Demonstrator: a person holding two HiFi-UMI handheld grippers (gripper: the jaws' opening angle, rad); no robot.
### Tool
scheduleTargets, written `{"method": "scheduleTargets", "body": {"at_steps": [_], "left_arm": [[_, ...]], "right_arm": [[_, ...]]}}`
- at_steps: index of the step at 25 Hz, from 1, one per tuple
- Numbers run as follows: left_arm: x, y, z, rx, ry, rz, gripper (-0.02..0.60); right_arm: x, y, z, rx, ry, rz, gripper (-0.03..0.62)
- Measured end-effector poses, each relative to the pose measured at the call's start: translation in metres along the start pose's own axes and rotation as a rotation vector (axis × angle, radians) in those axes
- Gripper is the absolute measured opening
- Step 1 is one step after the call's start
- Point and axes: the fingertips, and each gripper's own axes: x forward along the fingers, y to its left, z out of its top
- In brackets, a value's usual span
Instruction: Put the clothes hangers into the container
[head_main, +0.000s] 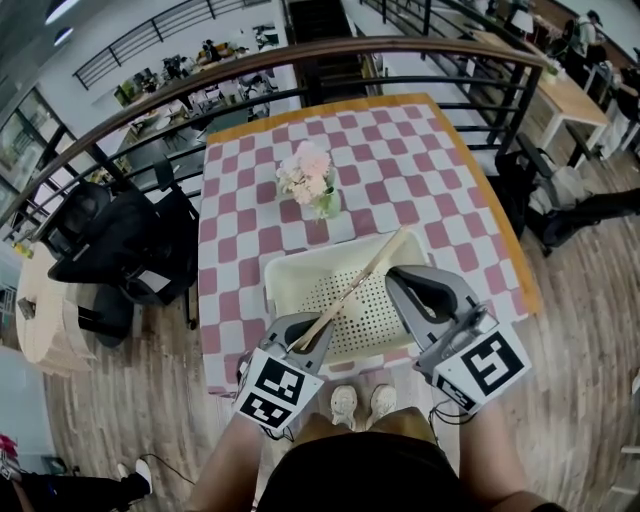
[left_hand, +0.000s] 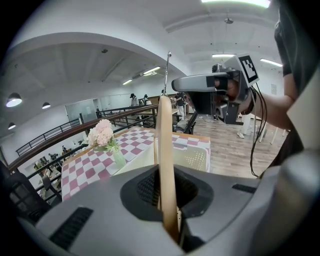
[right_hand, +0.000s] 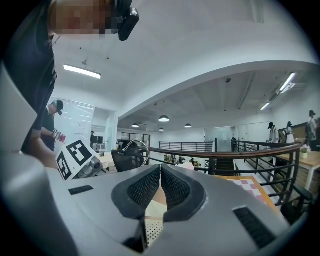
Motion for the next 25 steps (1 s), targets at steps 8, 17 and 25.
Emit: {"method": "scheduleTargets", "body": {"at_steps": [8, 17, 25], "left_arm": [[0.007, 0.001, -0.007, -0.021, 0.031, -0.015, 0.017], [0.018, -0.006, -0.010, 0.001, 0.055, -0.047, 0.017], [0.022, -0.009, -0.010, 0.011, 0.074, -0.047, 0.017]], "right_arm": [[0.002, -0.006, -0.004, 0.004, 0.015, -0.009, 0.034], [0.001, -0.012, -0.009, 0.010, 0.020, -0.013, 0.034], [-0.003, -0.017, -0.013, 0.021, 0.025, -0.020, 0.034]]}}
